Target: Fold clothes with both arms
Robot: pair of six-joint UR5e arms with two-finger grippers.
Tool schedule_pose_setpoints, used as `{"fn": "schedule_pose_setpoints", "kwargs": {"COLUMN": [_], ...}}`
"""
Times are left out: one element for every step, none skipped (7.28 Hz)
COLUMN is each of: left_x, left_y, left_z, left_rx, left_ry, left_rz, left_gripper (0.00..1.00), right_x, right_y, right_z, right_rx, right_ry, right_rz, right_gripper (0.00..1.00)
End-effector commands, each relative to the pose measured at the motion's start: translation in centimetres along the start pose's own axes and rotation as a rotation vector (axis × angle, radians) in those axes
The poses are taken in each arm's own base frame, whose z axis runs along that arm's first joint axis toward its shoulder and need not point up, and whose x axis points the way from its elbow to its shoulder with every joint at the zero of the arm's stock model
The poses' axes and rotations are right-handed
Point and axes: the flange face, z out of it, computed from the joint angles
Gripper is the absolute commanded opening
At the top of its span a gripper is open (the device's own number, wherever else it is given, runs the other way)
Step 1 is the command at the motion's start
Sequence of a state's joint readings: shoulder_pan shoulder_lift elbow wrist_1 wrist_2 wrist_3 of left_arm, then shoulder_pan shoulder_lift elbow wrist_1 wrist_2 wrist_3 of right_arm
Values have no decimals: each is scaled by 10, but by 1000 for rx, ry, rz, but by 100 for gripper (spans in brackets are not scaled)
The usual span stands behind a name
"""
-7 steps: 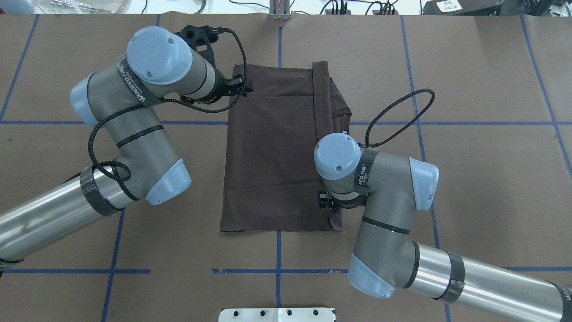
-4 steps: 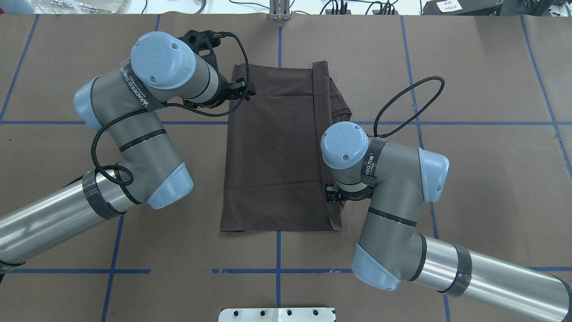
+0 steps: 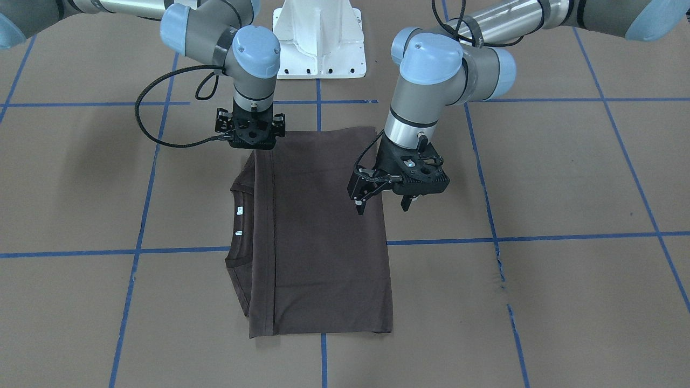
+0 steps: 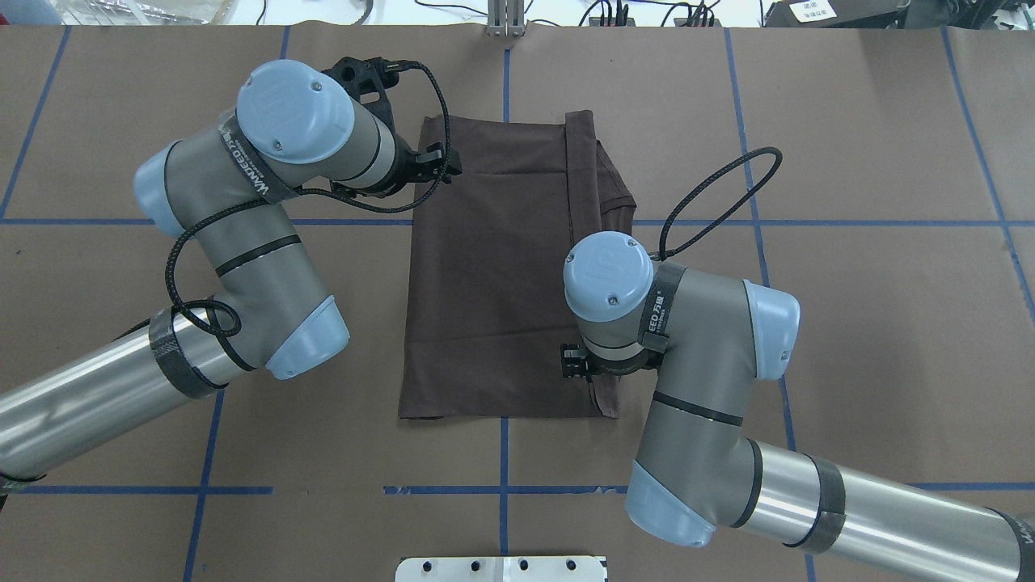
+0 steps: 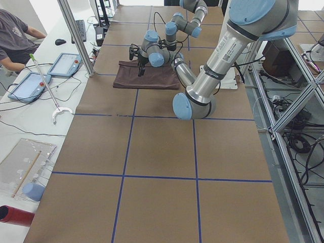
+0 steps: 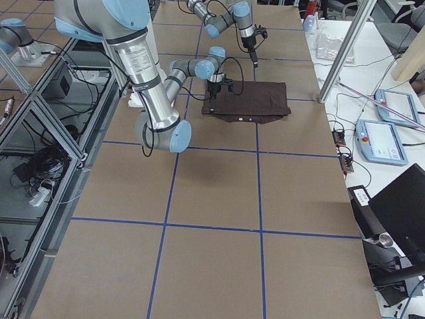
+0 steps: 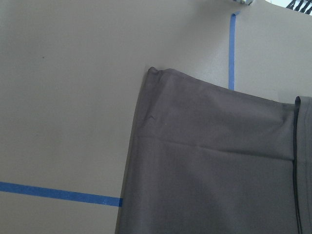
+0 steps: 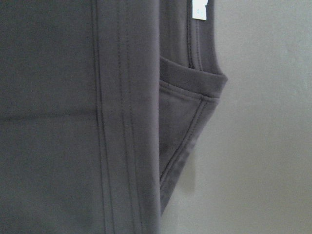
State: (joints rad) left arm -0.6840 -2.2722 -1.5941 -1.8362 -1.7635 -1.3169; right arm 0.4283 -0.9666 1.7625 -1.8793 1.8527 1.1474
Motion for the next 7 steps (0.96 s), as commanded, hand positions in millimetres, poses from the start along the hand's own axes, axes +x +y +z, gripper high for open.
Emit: {"fn": "schedule_pose_setpoints", "kwargs": {"left_x": [0, 0, 0, 0, 0, 1, 0], "left_y": [0, 0, 0, 0, 0, 1, 1], "left_z": [0, -1, -1, -1, -1, 0, 0], "left_rx": [-1, 0, 0, 0, 0, -1, -2], "left_ry": [0, 1, 1, 1, 2, 3, 1], "left_rz": [1, 1, 1, 1, 1, 2, 2], "left_gripper": [100, 100, 100, 100, 100, 100, 100], "right_x": [-8, -10, -13, -13, -13, -11, -10], "right_y": [10, 13, 19, 20, 19, 17, 16], "right_z": [6, 9, 11, 14, 19, 28, 30], "right_rx": [-6, -13, -31, -36, -41, -48, -56], "right_ry": [-4, -1, -5, -2, 8, 25, 29], "right_rz": [-38, -41, -49, -50, -47, -42, -44], "right_gripper": [100, 100, 100, 100, 100, 100, 100]}}
